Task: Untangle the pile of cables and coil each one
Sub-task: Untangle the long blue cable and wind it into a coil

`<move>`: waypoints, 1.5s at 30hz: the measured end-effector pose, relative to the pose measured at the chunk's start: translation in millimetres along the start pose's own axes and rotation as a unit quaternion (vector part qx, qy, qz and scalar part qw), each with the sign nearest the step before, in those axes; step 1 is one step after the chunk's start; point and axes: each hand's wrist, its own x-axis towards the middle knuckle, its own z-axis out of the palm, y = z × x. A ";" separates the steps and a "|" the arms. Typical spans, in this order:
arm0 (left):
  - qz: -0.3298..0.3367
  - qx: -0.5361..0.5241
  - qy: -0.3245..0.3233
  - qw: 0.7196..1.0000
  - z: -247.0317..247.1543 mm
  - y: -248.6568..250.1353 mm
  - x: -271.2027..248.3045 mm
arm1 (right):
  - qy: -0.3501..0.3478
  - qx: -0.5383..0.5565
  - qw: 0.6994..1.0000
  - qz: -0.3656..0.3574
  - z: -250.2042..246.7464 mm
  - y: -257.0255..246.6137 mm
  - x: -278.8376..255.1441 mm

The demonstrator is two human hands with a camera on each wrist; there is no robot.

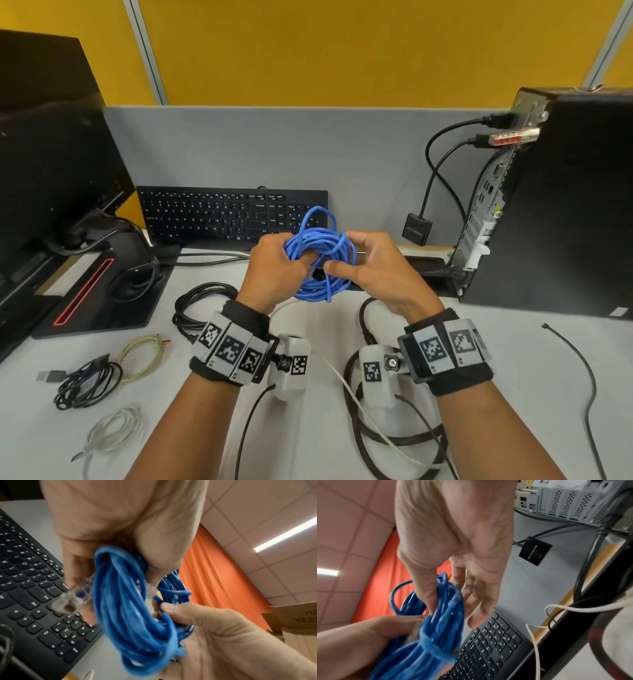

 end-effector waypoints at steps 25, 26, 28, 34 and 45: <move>0.028 -0.129 0.063 0.989 7.7 -7.4 5.3 | 0.120 -0.209 0.970 -0.028 20.6 -20.8 -3.9; 0.011 -0.147 0.070 0.987 3.5 -10.8 8.3 | 0.096 -0.209 0.973 -0.022 14.5 -21.5 -5.4; -0.021 -0.198 0.079 0.977 -7.7 -16.4 13.6 | 0.044 -0.210 0.976 -0.019 0.3 -25.9 -9.3; 0.042 -0.198 -0.009 0.979 -28.1 -22.8 15.7 | 0.070 -0.272 0.958 -0.064 -24.3 -29.8 -11.0; 0.001 -0.306 -0.127 0.944 -25.0 -1.1 5.0 | 0.150 -0.284 0.918 -0.234 -15.9 -40.3 -13.8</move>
